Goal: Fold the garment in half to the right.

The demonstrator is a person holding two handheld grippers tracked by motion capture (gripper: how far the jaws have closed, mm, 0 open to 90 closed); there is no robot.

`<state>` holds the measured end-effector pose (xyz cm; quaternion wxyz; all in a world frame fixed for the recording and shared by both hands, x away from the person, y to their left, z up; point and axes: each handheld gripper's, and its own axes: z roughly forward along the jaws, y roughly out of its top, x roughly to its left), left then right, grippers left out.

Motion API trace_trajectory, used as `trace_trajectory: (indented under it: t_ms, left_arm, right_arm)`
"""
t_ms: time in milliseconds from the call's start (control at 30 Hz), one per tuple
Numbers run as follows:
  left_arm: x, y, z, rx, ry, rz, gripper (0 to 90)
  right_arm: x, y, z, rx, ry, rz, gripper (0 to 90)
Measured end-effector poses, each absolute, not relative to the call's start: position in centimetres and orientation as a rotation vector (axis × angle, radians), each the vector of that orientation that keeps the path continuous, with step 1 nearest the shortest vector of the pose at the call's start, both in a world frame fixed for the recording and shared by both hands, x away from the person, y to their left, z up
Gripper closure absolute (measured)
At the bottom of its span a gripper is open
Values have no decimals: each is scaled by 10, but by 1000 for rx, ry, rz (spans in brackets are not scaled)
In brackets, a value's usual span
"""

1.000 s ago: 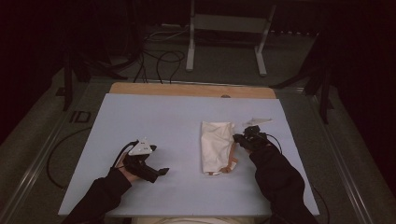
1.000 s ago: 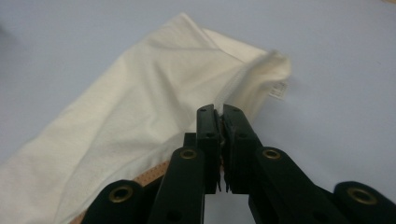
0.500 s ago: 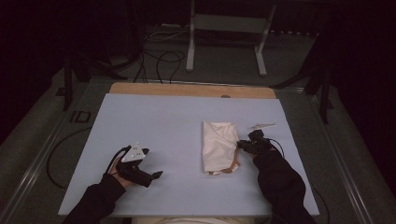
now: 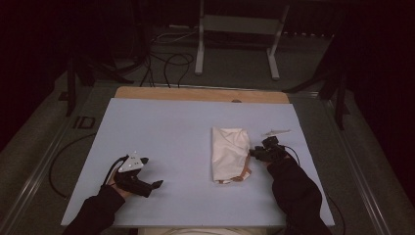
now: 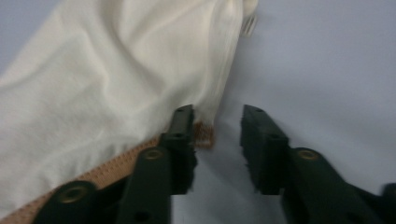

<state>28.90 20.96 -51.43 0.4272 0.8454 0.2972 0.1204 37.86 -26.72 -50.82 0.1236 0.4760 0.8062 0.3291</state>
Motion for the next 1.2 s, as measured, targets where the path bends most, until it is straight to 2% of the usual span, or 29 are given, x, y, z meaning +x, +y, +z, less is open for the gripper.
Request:
trace_trajectory:
  t_ms: [33, 67, 100, 133, 167, 200, 233, 333, 367, 433, 767, 1200]
  left_arm:
    - [289, 210, -514, 2112, 743, 301, 1]
    - [289, 210, -515, 2127, 738, 297, 1]
    - [289, 212, -515, 2142, 729, 289, 1]
    - [289, 212, -515, 2142, 729, 289, 1]
    - [289, 213, -516, 2153, 721, 270, 1]
    - [289, 213, -516, 2153, 721, 270, 2]
    - [289, 214, -517, 2153, 729, 255, 2]
    - [290, 216, -517, 2160, 737, 249, 1]
    - [291, 218, -517, 2160, 749, 240, 1]
    - [291, 220, -516, 2156, 766, 239, 1]
    - [292, 226, -515, 2177, 837, 268, 1]
    - [294, 226, -516, 2181, 869, 290, 1]
  right_arm:
    - [379, -267, -508, 1388, 2351, 960, 613]
    - [379, -268, -505, 1382, 2340, 982, 544]
    - [380, -268, -498, 1363, 2328, 1013, 432]
    - [380, -268, -498, 1363, 2328, 1013, 432]
    - [381, -267, -492, 1345, 2314, 1036, 362]
    - [381, -267, -492, 1345, 2314, 1036, 362]
    - [384, -266, -485, 1335, 2297, 1069, 304]
    - [387, -265, -479, 1331, 2292, 1109, 252]
    - [390, -264, -473, 1311, 2294, 1152, 180]
    - [393, -263, -468, 1301, 2283, 1175, 147]
    - [412, -257, -449, 1172, 2314, 1257, 119]
    - [431, -254, -455, 1172, 2365, 1247, 103]
